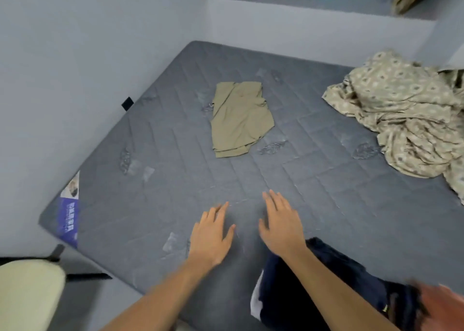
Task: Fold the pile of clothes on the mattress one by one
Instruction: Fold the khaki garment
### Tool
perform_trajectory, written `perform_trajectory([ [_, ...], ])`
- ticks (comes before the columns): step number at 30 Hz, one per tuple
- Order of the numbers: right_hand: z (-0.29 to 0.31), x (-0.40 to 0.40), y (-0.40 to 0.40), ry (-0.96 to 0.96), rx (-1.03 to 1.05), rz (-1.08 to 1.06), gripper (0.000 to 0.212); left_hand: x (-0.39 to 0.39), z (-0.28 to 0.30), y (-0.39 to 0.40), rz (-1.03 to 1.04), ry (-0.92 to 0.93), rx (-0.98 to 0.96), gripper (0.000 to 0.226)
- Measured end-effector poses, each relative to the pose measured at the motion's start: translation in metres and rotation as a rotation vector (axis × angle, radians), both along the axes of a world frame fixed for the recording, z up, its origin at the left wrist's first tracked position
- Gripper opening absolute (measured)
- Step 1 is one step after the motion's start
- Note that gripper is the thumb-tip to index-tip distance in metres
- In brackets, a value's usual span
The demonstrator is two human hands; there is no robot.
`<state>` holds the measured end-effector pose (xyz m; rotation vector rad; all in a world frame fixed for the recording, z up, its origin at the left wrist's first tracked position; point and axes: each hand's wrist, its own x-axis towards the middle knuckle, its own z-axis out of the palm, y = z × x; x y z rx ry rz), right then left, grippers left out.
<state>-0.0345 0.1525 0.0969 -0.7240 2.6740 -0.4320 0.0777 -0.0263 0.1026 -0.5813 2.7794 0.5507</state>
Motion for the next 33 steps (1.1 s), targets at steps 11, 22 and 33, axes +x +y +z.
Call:
perform_trajectory([
  [11, -0.195, -0.159, -0.247, -0.236, -0.102, -0.374, 0.084, -0.198, -0.191, -0.264, -0.021, -0.006, 0.285, 0.074],
  [22, -0.249, -0.267, -0.287, -0.411, -0.773, -0.992, 0.049, -0.354, -0.276, -0.258, -0.124, 0.248, 0.206, 0.042],
  [33, -0.246, -0.099, -0.27, -0.403, -0.598, -0.894, 0.041, -0.198, -0.278, -0.261, -0.223, 0.234, 0.32, 0.023],
])
